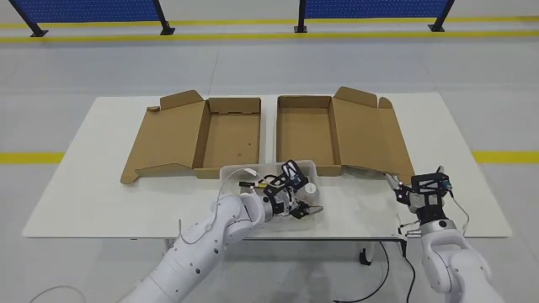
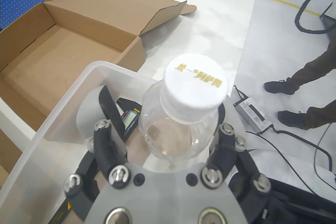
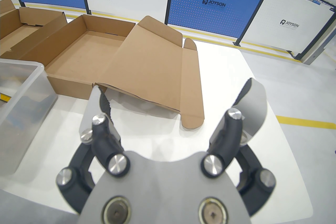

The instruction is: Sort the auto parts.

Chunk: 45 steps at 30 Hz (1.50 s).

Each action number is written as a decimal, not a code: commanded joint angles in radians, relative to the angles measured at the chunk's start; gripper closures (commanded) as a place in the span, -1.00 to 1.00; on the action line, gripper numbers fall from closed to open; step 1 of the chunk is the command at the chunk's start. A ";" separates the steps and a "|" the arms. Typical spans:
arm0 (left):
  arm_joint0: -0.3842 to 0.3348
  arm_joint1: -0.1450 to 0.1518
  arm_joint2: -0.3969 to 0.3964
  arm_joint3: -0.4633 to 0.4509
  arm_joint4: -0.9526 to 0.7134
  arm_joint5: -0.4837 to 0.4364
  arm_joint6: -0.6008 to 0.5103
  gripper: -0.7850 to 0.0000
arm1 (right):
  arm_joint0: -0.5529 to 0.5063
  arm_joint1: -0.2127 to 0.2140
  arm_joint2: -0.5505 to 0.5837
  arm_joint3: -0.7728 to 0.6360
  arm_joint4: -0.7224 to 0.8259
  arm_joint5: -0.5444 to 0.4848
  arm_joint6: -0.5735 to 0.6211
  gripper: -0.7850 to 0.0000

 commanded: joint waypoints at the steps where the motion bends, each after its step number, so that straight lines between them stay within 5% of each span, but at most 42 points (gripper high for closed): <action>1: -0.001 -0.001 0.003 0.002 0.003 0.000 0.001 -0.91 | 0.000 0.000 0.000 0.000 0.000 0.000 0.000 -1.00; 9: -0.005 -0.008 0.012 0.009 0.002 0.003 -0.006 -0.77 | 0.000 0.000 0.000 0.000 0.000 0.000 0.000 -1.00; 18: -0.008 -0.012 0.018 0.008 0.012 0.007 0.001 -0.12 | 0.000 0.000 0.000 0.000 0.000 0.000 0.000 -1.00; 21: -0.012 -0.014 0.018 0.010 0.015 0.008 0.004 -0.21 | 0.000 0.000 0.000 0.000 0.000 0.000 0.000 -1.00; 25: -0.016 -0.016 0.018 0.016 0.017 0.009 0.008 -0.07 | 0.000 0.000 0.000 0.000 0.000 0.000 0.000 -1.00; 29: -0.018 -0.018 0.015 0.024 0.017 0.010 0.013 0.25 | 0.000 0.000 0.000 0.000 0.000 0.000 0.000 -1.00; 32: -0.020 -0.018 0.007 0.025 0.014 0.010 0.021 1.00 | 0.000 0.000 0.000 0.000 0.000 0.000 0.000 -1.00; 45: 0.058 0.022 -0.152 -0.111 -0.034 -0.035 0.075 1.00 | 0.000 0.000 0.000 0.000 0.000 0.000 0.000 -1.00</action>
